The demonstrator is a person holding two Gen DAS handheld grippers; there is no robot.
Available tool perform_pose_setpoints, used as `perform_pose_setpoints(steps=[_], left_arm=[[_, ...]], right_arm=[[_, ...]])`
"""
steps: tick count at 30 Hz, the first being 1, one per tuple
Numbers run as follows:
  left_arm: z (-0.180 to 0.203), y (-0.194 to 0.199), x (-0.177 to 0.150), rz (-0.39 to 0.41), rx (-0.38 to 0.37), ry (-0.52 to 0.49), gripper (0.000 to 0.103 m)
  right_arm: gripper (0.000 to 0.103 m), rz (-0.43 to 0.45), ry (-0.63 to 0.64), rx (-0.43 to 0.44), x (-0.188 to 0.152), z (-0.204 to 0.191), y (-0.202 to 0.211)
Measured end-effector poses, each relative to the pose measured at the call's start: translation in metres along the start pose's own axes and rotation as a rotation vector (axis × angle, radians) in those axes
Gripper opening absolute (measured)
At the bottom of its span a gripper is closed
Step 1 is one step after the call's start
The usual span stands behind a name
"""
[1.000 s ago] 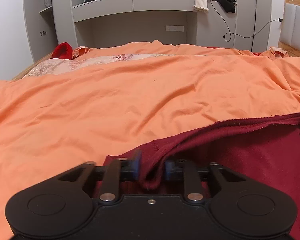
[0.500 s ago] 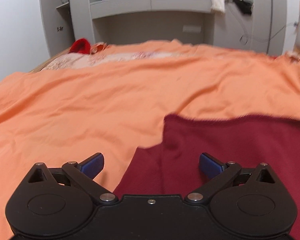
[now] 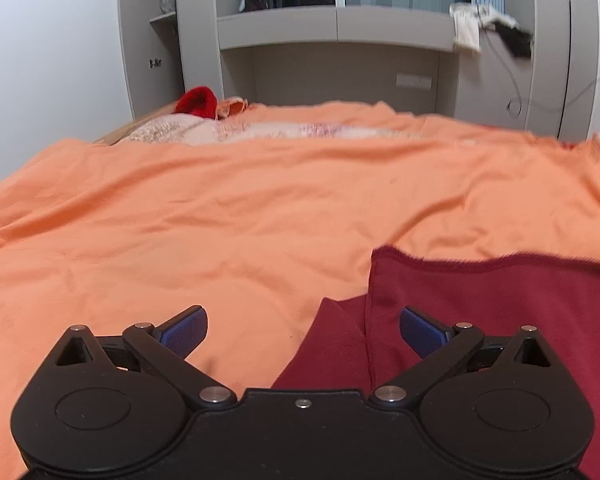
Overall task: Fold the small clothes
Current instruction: 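Open both grippers and release the folded red sweater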
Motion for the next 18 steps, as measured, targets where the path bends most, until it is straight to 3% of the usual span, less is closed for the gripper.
perform_pose_setpoints(steps=[6, 13, 18], left_arm=[[-0.028, 0.043, -0.012, 0.082, -0.028, 0.063, 0.102], [-0.066, 0.044, -0.056, 0.006, -0.151, 0.211, 0.102], [-0.068, 0.039, -0.069, -0.004, -0.205, 0.225, 0.102]], right_arm=[[0.103, 0.036, -0.009, 0.097, -0.002, -0.020, 0.049], [0.103, 0.105, 0.037, 0.122, -0.010, -0.059, 0.101], [0.103, 0.103, -0.077, 0.178, -0.015, -0.080, 0.117]])
Point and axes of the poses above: each gripper's, at about its wrist camera, not at the fingertips, and y roughly against the way its jaws point, z to its right, x to its top, the point moved 5 cm from there along -y, roughly the way its jaws point, and after that the axes turned 11 degrees about -y, right-handed, at the moved point
